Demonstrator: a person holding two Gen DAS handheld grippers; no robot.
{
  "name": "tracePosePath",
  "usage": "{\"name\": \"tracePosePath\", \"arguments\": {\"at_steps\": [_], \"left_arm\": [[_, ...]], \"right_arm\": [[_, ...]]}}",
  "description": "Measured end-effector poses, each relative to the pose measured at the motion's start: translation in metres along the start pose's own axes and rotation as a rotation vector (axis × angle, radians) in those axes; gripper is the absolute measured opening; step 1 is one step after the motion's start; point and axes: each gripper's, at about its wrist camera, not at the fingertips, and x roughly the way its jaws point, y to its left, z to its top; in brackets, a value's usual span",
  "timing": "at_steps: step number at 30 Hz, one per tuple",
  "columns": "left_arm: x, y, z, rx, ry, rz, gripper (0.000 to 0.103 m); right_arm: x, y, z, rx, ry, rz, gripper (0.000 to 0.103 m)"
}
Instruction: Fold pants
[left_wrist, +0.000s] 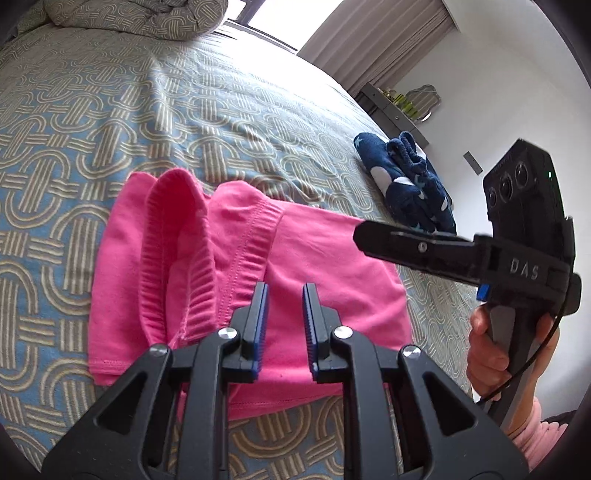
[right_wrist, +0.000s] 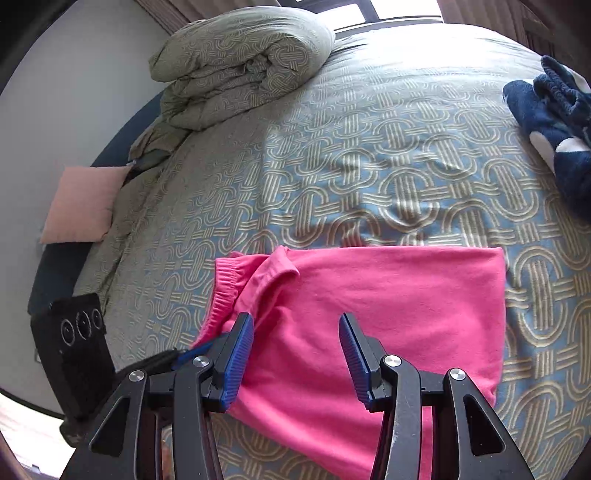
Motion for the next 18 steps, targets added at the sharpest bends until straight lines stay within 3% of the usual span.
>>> {"name": "tracePosePath", "arguments": {"at_steps": [5,7,8,10,13,16,18], "left_arm": [[-0.015,0.016,-0.002,-0.045,-0.031,0.014,0.019],[-0.031,0.029,0.004,-0.045,-0.098,0.123,0.021],[-0.037,0.039,0.008,-0.061,-0.124,0.188,0.030],[-0.048,0.064,0.014,-0.142,-0.151,0.292,0.033],[-0.063,0.087,0.016,-0.244,-0.179,0.308,0.033],[-0.067,0.068,0.012,-0.168,-0.197,0.325,0.033],[-0.059,0.047,0.009,-0.080,-0.170,0.315,0.034]], "right_arm": [[0.013,0.010,0.004,-0.014,0.028,0.010,0.051],[0.016,0.012,0.000,-0.021,0.031,0.011,0.051],[0.017,0.011,-0.002,-0.021,0.032,0.011,0.051],[0.017,0.009,-0.007,-0.015,0.034,0.004,0.051],[0.014,0.003,-0.013,0.001,0.028,0.000,0.051],[0.011,-0.003,-0.018,0.020,0.021,-0.007,0.051],[0.013,-0.005,-0.021,0.028,0.033,-0.024,0.051]]}}
